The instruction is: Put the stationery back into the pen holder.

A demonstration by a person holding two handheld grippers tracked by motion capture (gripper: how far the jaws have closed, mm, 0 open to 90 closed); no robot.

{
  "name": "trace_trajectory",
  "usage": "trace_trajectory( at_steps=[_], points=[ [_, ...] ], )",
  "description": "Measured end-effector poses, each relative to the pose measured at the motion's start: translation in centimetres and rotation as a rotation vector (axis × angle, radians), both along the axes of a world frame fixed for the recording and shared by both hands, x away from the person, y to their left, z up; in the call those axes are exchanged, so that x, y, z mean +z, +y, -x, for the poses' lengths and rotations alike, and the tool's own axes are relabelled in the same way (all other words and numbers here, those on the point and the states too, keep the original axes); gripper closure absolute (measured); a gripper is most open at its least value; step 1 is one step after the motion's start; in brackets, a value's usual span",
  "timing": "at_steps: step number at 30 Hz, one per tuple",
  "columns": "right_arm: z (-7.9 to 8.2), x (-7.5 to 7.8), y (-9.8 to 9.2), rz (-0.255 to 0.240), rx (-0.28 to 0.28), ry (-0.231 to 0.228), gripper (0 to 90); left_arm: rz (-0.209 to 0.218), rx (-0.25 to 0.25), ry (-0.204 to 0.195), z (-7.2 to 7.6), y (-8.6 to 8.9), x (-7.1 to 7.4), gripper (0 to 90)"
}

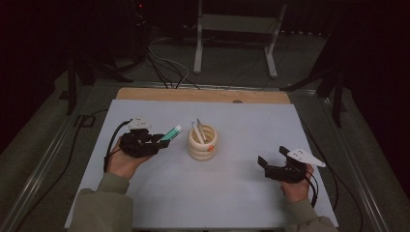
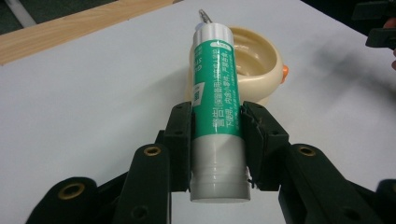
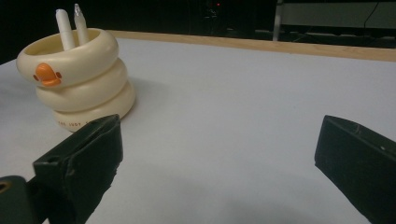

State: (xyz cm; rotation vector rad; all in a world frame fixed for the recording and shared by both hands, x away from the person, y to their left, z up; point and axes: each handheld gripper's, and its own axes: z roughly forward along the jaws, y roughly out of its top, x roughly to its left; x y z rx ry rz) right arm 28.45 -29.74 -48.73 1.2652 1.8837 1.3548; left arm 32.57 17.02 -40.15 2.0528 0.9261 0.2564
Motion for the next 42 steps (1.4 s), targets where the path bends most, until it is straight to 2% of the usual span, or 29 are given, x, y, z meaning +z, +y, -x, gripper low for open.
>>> trace_trajectory(
  at_steps=[8,20,42],
  points=[
    [0.0,0.0,0.0,0.000,0.002,0.000,1.7,0.000,-0.009,0.002,-0.4,-0.5,0.4,66.1],
    [0.0,0.0,0.0,0.001,0.002,0.001,1.6,-0.035,-0.039,0.013,-1.4,-1.7,0.7,66.1],
    [-0.1,0.0,0.1,0.003,0.005,0.003,1.7,-0.032,-0.047,0.035,-2.9,-3.4,1.0,66.1]
  ],
)
